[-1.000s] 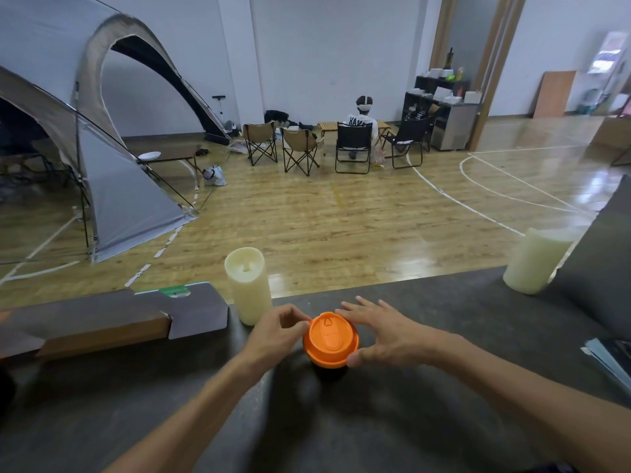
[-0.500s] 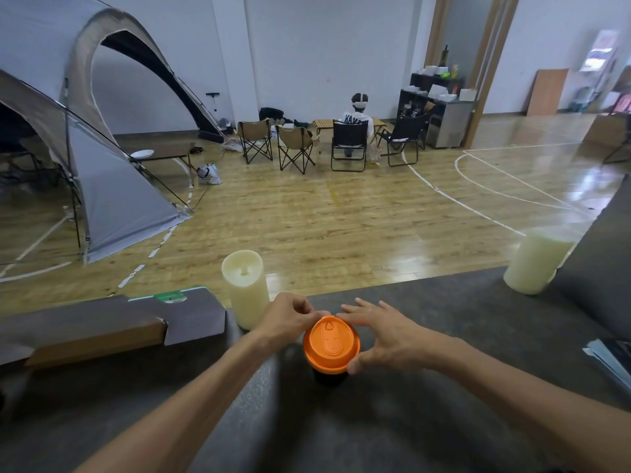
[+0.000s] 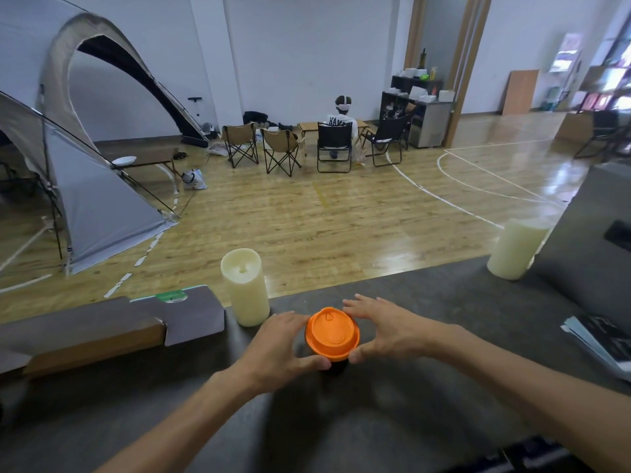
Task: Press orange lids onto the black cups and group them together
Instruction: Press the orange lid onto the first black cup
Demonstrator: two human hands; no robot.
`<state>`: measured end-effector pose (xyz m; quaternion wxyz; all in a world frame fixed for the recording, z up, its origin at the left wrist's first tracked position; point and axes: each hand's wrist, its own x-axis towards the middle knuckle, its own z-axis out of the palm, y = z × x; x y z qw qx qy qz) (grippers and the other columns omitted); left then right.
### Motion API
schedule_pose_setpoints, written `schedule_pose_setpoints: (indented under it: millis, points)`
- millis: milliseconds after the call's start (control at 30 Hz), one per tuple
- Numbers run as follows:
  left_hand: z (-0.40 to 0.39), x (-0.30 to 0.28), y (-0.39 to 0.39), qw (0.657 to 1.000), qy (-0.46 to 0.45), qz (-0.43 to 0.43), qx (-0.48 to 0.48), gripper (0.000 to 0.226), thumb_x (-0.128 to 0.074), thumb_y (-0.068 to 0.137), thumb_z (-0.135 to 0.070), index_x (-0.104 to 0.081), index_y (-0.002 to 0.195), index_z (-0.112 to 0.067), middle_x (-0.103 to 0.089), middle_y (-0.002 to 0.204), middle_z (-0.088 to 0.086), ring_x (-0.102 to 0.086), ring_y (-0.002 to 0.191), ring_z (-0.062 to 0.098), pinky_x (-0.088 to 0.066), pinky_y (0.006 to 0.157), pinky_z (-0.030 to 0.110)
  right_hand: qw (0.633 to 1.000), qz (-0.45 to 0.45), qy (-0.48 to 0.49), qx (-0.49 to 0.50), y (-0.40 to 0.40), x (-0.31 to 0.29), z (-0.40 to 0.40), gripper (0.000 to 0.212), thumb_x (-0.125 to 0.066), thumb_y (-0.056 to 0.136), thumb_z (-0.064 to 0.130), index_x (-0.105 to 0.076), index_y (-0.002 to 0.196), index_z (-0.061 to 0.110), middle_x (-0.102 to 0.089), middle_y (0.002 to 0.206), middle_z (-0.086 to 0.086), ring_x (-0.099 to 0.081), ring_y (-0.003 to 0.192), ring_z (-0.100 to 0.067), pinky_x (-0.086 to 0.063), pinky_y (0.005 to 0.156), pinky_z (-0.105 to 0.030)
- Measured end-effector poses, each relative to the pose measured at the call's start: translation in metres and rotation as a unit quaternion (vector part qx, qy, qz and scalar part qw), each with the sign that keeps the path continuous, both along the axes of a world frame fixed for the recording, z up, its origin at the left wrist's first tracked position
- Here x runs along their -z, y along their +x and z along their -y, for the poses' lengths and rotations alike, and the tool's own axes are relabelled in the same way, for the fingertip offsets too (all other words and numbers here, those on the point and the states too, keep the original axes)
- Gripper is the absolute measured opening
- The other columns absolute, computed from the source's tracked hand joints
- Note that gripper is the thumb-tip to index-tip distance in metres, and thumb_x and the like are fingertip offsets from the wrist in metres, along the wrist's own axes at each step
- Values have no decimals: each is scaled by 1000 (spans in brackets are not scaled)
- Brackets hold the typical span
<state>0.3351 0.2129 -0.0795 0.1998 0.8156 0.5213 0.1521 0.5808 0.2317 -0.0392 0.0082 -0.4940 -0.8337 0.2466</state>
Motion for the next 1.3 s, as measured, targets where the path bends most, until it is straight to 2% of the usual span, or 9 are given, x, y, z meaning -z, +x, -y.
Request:
schedule_pose_setpoints:
  millis: [200,300,367,500,600,733,933,1100,1300]
  points:
    - [-10,-10,45,1000,13,-12,10,83,-68,74,-72,-47,143,-31,-54,142,-8,-45,132,10,-35,113,36,999,-1,21,34,28,-17,-2,96,-84,74,42,-34,154,22,-30,161,3,-19,150,-12,-15,119,-29]
    - [-34,-15,95,1000,20,-17,8,78,-68,76,-70,-51,140,-29,-57,140,-6,-48,130,15,-38,109,34,998,-12,35,43,71,-38,-16,80,-87,71,34,-51,141,22,-54,141,7,-45,134,-13,-33,109,-26]
    - [-57,-19,136,999,33,-31,11,77,-67,74,-73,-55,135,-27,-61,133,-2,-53,124,20,-41,103,36,998,-1,41,46,108,-48,-32,71,-88,69,31,-57,132,23,-60,126,11,-53,119,-10,-40,100,-26]
    - [-103,-27,216,998,39,-52,8,74,-66,76,-72,-55,131,-25,-63,125,3,-54,118,26,-42,98,40,994,47,52,84,180,-57,-72,73,-88,69,35,-56,133,24,-59,130,4,-53,120,-16,-40,97,-29]
    - [-131,-33,264,999,26,-43,6,73,-69,78,-66,-54,136,-23,-62,131,5,-55,121,27,-43,100,42,990,69,35,115,219,-56,-104,76,-88,69,35,-55,136,22,-58,134,2,-53,124,-20,-42,105,-38]
    - [-164,-29,302,999,-8,-35,1,69,-73,80,-58,-54,135,-21,-62,134,5,-56,121,27,-45,98,43,987,98,22,127,249,-53,-137,74,-86,71,35,-55,137,21,-59,134,1,-53,124,-22,-43,105,-42]
    - [-184,-17,320,998,-48,-26,-1,66,-73,83,-54,-52,138,-24,-62,136,4,-57,120,27,-46,100,43,985,121,1,122,266,-40,-167,53,-86,68,37,-61,115,32,-65,119,6,-58,115,-22,-46,101,-44]
    - [-186,-12,328,998,-59,-26,-7,70,-71,84,-56,-47,141,-23,-59,139,5,-55,123,28,-44,102,43,984,131,-16,122,269,-37,-168,67,-85,74,33,-55,133,26,-60,132,1,-53,122,-24,-41,105,-42]
    - [-185,-14,330,997,-72,-36,-18,77,-75,79,-58,-45,141,-22,-56,141,3,-53,126,28,-44,102,46,979,146,-28,141,273,-39,-166,73,-86,72,34,-51,136,22,-56,139,-3,-51,127,-26,-41,106,-41]
